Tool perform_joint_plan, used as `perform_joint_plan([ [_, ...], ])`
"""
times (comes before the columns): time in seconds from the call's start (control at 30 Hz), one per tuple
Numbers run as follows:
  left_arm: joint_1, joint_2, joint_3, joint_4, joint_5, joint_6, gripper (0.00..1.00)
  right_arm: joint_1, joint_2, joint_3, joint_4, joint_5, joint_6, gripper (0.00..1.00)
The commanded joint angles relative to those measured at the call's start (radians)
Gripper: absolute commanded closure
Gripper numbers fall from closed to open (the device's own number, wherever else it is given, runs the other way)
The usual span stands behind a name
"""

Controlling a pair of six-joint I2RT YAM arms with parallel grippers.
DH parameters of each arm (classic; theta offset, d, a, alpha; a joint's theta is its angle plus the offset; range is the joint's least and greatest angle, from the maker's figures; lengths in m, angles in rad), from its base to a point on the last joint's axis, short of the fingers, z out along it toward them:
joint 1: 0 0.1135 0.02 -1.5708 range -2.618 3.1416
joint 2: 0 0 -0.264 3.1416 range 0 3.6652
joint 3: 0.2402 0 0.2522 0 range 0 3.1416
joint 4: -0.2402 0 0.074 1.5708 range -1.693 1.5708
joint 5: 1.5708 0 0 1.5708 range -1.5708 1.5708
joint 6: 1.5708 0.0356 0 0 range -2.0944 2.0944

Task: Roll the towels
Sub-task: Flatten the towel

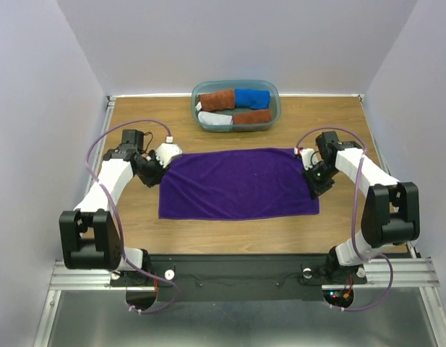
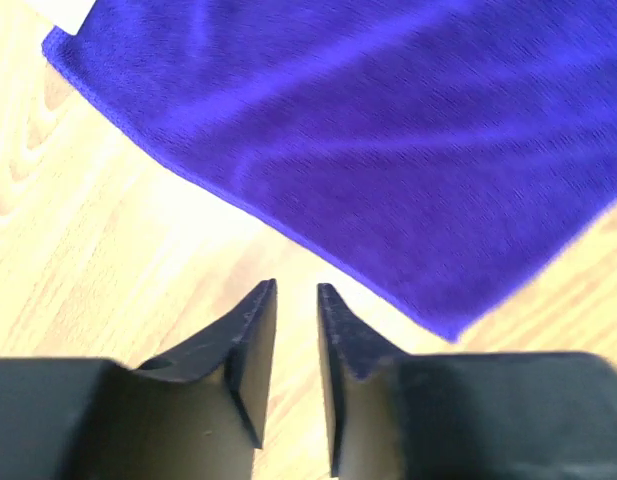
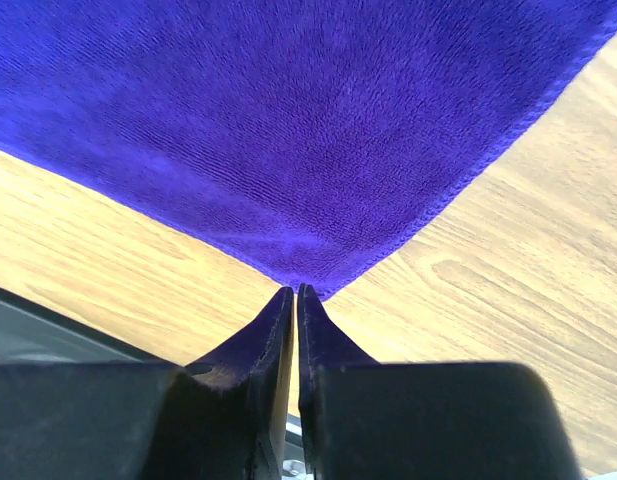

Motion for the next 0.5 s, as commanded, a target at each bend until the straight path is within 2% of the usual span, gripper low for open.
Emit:
perform_joint_plan([
  [0.0,-0.025,-0.038,-0.094,-0.132,0.03,0.114,0.69,-0.002,0.031,-0.035,-0.007,0.039,-0.044,0.9],
  [0.37,-0.111,-0.016,-0.255,-0.032,0.02,0.102,0.71,-0.002,0.141,-0.118,0.108,0.108,-0.05,0.91],
  [0.47,-0.116,0.005,-0.295,0.006,-0.031,0.096,0.73,0.0,0.141,-0.161,0.12,0.14,-0.062,0.91],
])
